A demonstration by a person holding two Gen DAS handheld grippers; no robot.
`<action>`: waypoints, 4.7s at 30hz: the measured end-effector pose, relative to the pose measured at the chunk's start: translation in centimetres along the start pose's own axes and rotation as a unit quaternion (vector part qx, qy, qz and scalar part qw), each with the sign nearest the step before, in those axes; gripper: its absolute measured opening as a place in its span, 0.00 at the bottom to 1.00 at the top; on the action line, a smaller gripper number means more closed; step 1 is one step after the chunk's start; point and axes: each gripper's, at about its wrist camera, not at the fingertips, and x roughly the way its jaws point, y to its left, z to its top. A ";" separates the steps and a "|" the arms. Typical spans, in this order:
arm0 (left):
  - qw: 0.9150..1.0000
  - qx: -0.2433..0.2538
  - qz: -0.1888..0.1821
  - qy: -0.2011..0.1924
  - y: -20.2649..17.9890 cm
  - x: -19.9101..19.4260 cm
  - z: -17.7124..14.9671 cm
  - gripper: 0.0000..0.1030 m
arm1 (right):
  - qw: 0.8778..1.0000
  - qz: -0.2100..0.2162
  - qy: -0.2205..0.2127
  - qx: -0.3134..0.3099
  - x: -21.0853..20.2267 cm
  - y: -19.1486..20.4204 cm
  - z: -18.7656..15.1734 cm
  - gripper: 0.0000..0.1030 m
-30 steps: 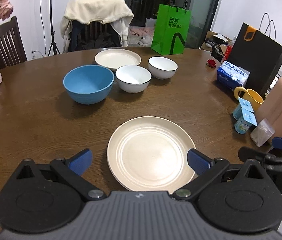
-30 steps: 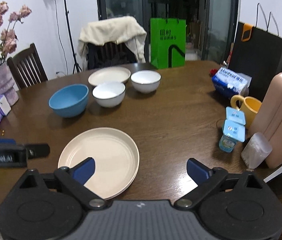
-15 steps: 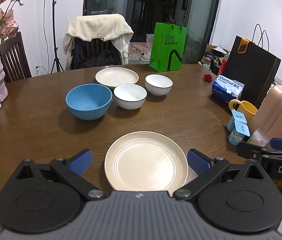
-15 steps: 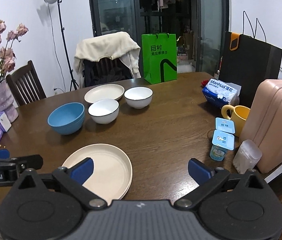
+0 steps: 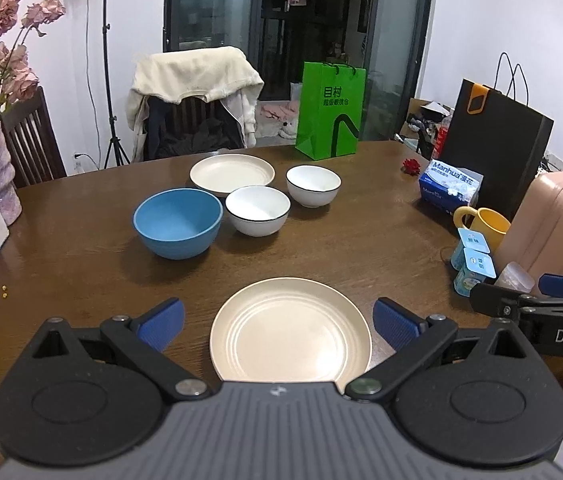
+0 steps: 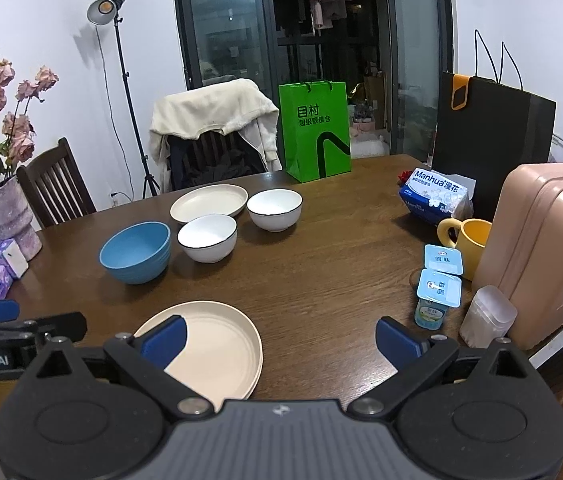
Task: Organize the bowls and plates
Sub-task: 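Withdraw both grippers up and away from the stacked plates, then move both grippers past the bowls toward the third cream plate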
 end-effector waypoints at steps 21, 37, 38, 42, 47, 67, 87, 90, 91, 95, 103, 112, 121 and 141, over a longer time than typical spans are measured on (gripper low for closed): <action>1.000 -0.013 0.022 -0.009 4.5 1.0 3.0 1.00 | 0.998 0.054 0.000 -0.014 2.7 5.0 3.0 0.98; 0.999 -0.024 0.039 -0.021 5.6 2.2 9.4 1.00 | 0.999 0.039 0.032 -0.004 5.0 3.7 8.4 0.98; 0.999 -0.026 0.040 -0.023 5.5 2.2 10.0 1.00 | 0.999 0.037 0.032 -0.004 5.1 3.5 8.9 0.98; 0.998 -0.032 0.052 -0.026 5.2 2.3 12.3 1.00 | 0.999 0.036 0.036 -0.001 5.4 2.3 11.3 0.98; 0.998 -0.025 0.054 -0.028 4.6 2.7 15.2 1.00 | 0.999 0.035 0.035 0.004 5.6 1.7 13.8 0.98; 0.999 -0.015 0.043 0.000 6.6 11.5 24.9 1.00 | 0.999 0.015 0.041 0.002 12.7 2.2 23.1 1.00; 0.998 -0.013 0.026 0.047 9.8 23.9 29.4 1.00 | 0.991 0.000 0.118 0.057 26.7 1.2 26.7 1.00; 0.998 -0.017 0.026 0.056 10.4 26.0 29.8 1.00 | 0.990 0.004 0.128 0.062 28.7 1.1 26.7 1.00; 0.998 -0.019 0.027 0.059 10.5 26.7 29.9 1.00 | 0.989 0.004 0.131 0.062 29.5 1.0 26.8 1.00; 0.997 -0.023 0.027 0.074 11.0 29.6 30.0 1.00 | 0.988 0.002 0.144 0.060 32.4 0.9 26.9 1.00; 0.994 -0.033 0.030 0.098 12.1 34.6 29.8 1.00 | 0.985 -0.005 0.165 0.057 37.8 1.0 27.0 1.00; 0.989 -0.054 0.045 0.128 14.3 40.0 29.4 1.00 | 0.982 0.006 0.177 0.061 42.9 1.8 27.1 1.00; 0.987 -0.074 0.059 0.133 16.9 43.0 29.9 1.00 | 0.983 0.019 0.179 0.047 46.8 4.2 28.4 1.00; 0.973 -0.115 0.079 0.181 21.7 50.3 26.5 1.00 | 0.978 0.016 0.200 0.057 54.4 8.1 26.9 0.98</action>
